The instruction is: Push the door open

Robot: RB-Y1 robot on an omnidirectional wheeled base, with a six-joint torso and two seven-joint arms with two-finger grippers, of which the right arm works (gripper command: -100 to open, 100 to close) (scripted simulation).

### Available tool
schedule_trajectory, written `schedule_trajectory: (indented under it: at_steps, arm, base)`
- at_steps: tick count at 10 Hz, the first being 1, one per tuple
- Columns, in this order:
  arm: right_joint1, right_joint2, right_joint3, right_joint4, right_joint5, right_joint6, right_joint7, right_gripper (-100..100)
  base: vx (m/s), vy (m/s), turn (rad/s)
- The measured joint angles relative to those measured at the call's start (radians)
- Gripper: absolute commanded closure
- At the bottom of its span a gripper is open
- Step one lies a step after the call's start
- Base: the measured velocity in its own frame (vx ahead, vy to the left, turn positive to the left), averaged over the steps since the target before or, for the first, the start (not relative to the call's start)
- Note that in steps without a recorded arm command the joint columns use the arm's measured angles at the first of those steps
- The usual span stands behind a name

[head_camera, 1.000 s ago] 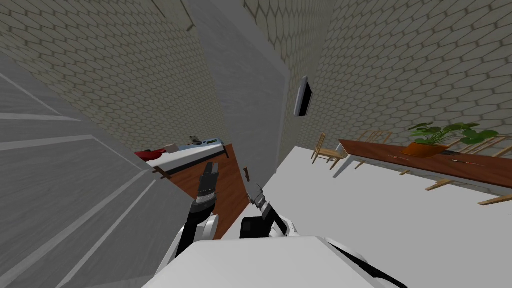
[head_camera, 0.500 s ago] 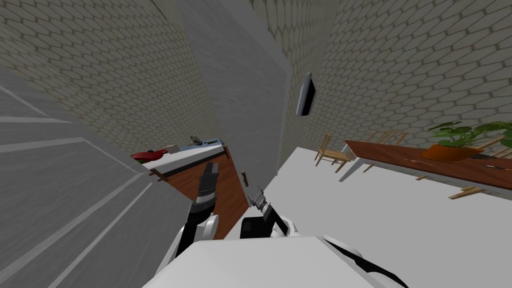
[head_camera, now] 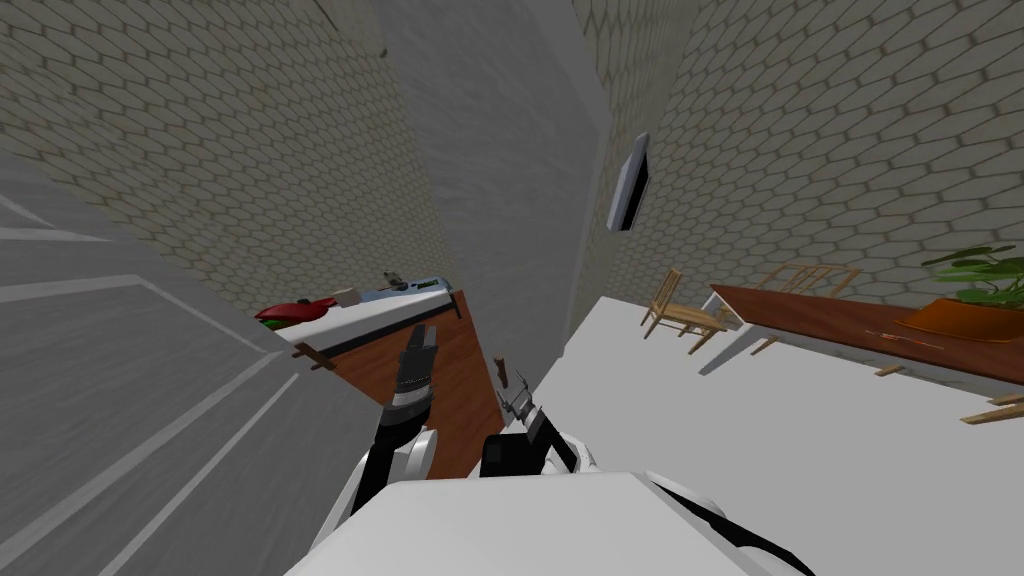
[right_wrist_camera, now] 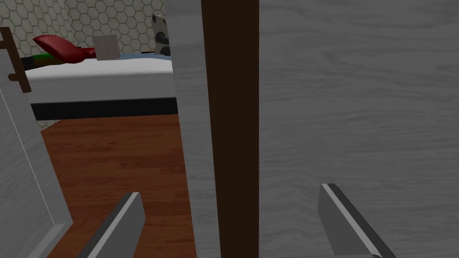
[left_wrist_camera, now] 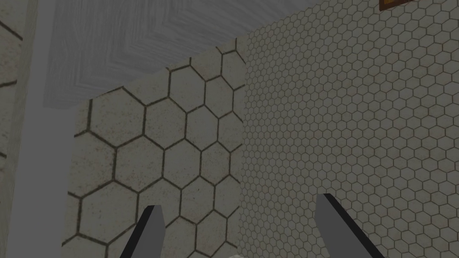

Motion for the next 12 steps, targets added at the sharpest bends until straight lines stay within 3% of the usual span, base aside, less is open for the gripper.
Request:
schedule_trajectory:
  at_steps: [3,4,9,12]
  arm:
    - [0.003,0.005,-0.003,0.012,0.000,-0.009,-0.002,-100]
    - [0.002,0.005,-0.003,0.012,0.000,-0.009,-0.002,100]
    - [0.000,0.006,-0.004,0.013,-0.001,-0.006,-0.001,100]
    - [0.007,0.011,-0.019,0.018,-0.003,-0.001,0.005,100]
  base:
    - [0.123,0.080,0.018]
    - [-0.009,-0.006,-0.001]
    - [-0.005,-0.005,0.004]
    - [0.100,0.109,-0.028]
